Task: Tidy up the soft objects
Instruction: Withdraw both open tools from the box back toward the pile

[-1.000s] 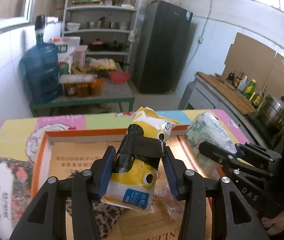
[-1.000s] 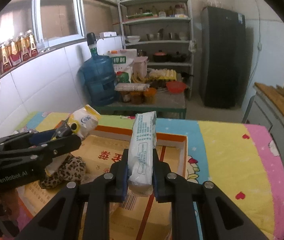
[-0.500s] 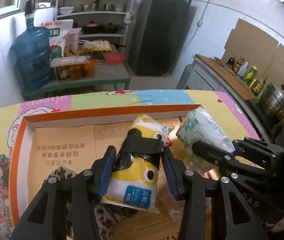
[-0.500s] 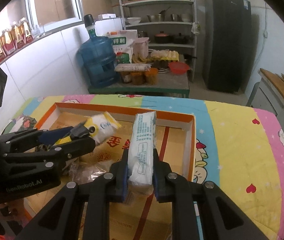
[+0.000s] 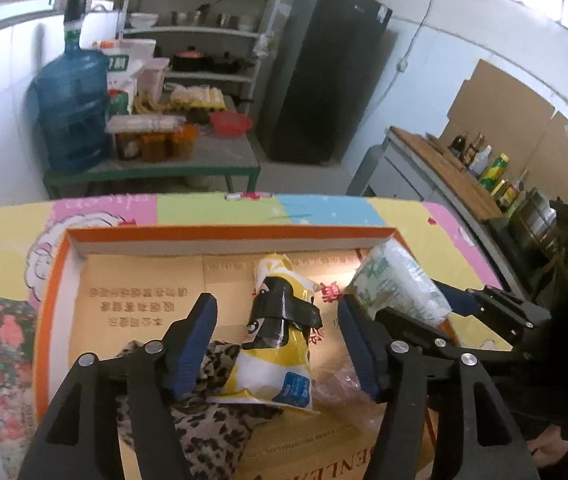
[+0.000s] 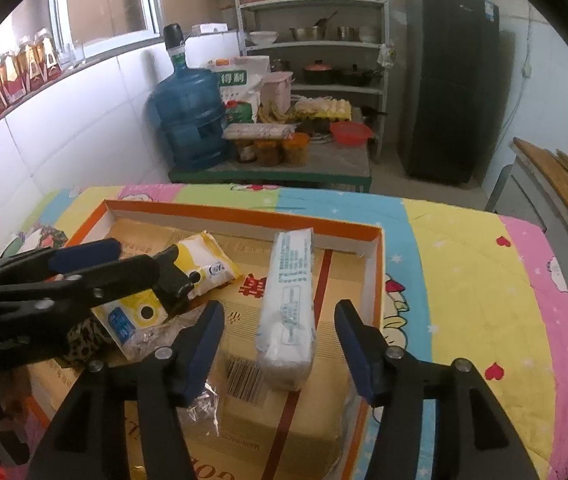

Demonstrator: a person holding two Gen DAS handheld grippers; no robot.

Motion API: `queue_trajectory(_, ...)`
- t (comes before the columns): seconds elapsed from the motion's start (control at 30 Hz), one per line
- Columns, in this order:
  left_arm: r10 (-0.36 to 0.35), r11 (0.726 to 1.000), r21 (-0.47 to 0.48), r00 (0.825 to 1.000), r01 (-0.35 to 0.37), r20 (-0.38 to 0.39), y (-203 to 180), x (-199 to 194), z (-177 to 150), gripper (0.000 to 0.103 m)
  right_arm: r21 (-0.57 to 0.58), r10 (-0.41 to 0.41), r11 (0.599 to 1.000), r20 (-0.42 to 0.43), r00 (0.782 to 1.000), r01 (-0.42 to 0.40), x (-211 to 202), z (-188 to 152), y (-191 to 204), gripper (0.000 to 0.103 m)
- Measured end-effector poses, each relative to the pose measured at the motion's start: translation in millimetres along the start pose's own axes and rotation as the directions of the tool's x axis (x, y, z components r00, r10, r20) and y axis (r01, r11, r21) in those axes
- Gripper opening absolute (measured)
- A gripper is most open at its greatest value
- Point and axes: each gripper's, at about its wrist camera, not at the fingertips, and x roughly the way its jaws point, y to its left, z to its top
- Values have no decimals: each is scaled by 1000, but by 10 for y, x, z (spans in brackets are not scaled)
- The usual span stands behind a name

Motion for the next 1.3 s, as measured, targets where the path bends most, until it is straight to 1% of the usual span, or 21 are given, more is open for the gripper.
queue_trajectory(0.2,-8,1000,6,998,8,57,40,-280,-20,66,-9,-27,1000,59,998,28,-206,24,58,57)
queue_trajectory(0.37,-10,1000,15,995,9,104,62,-532,-67,66,-16,-27,999,104,994,29,-421,33,169,57)
queue_trajectory(0.57,-8,1000,24,985,4,175,113,-927,-123,66,-33,-19,999,156,988,24,-681,30,395,57)
queue_trajectory(0.7,-4,999,40,974,-5,228,151,-1233,-191,66,-40,-9,999,183,983,17,-850,17,545,57)
queue_trajectory(0.93,16,997,67,947,-39,322,289,-1813,-316,66,-41,9,999,229,973,0,-1123,-24,845,57)
queue_trajectory(1.1,38,995,76,931,-70,364,421,-2173,-441,66,-73,21,997,249,968,-3,-1261,-58,1151,57)
queue_trajectory(1.3,68,994,52,919,-96,388,662,-2507,-609,66,-108,58,994,265,962,-31,-1373,-126,1520,57)
